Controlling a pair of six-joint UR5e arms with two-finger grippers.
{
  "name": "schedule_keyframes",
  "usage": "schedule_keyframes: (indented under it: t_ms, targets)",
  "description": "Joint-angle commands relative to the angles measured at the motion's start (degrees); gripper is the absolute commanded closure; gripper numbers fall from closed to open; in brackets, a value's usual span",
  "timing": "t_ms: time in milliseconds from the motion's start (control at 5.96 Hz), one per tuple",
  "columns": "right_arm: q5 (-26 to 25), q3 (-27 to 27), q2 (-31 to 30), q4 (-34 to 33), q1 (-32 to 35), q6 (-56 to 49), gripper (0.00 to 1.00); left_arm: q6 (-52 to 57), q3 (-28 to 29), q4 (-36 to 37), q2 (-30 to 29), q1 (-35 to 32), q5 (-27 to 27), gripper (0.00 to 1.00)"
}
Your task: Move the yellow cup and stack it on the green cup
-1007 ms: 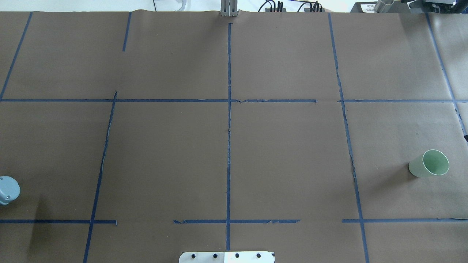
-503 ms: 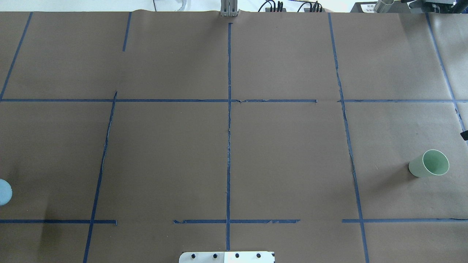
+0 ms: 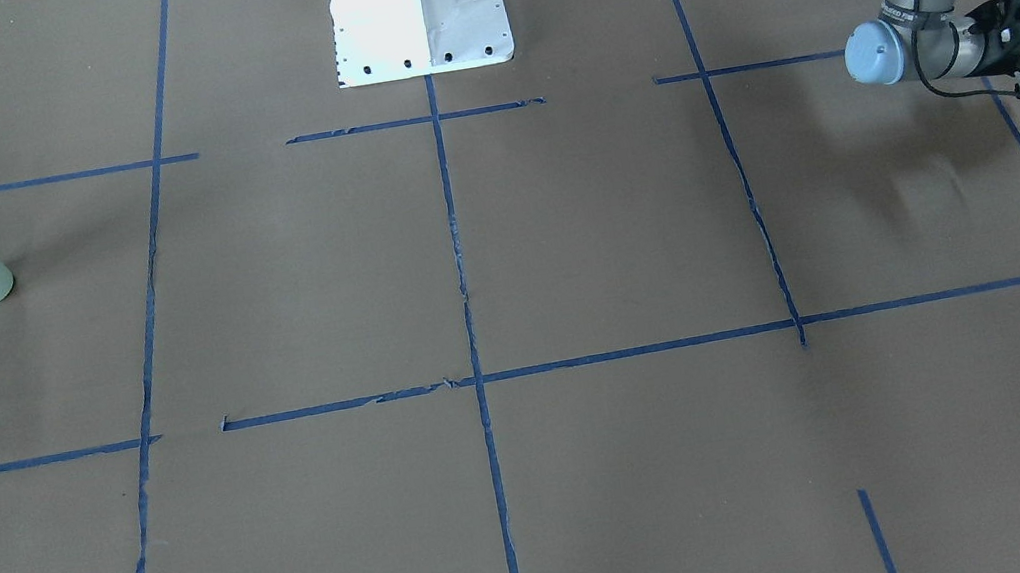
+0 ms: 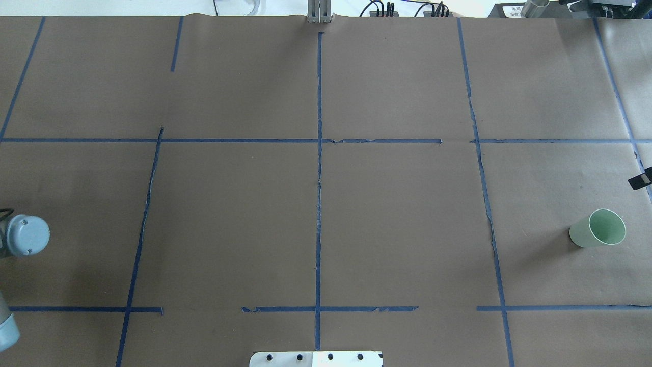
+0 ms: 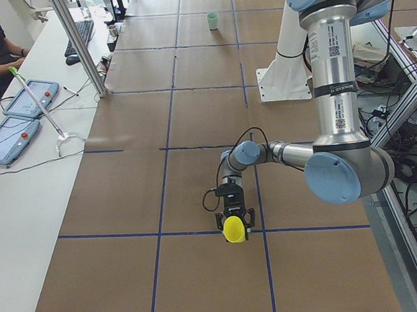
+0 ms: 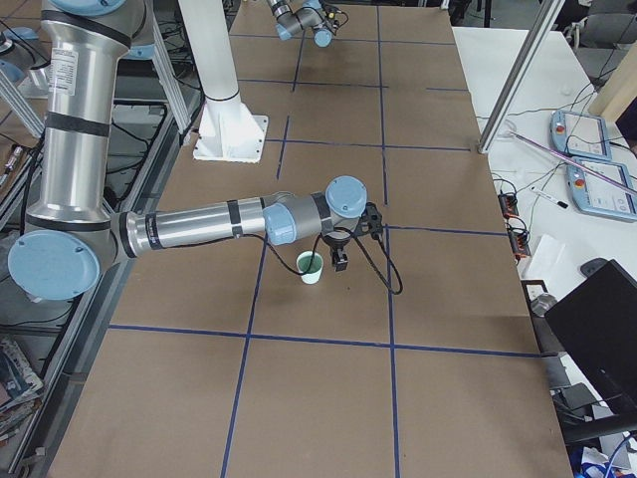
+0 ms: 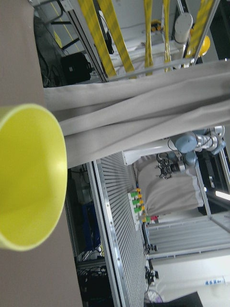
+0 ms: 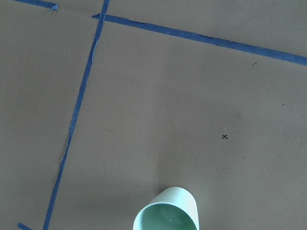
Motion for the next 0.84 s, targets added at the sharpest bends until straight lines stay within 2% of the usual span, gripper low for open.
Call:
schedule_keyframes:
  t_ms: [0,336,503,671]
  targets:
    - [-0.1,-0.3,1.7,0.0,-0.1,0.0,0.0,12.5,-0.3,-5.4,-8.5,-5.8,9.7,1.0]
    - [-1.8,-2.3,5.4,0.0,-1.5,0.0,0.0,32.0,-0.3,-26.6,-10.0,-5.8,14.5,0.99]
    - [-7.5,-2.3,8.3,0.0,-4.7,1.9,0.0,45.6,0.0,-35.9,-13.5,-6.0,16.1,0.97]
    - [-8.5,-2.2,12.2,0.0,-7.6,9.8,0.0,57.3,0.2,-42.9,-15.7,-6.1,16.0,0.93]
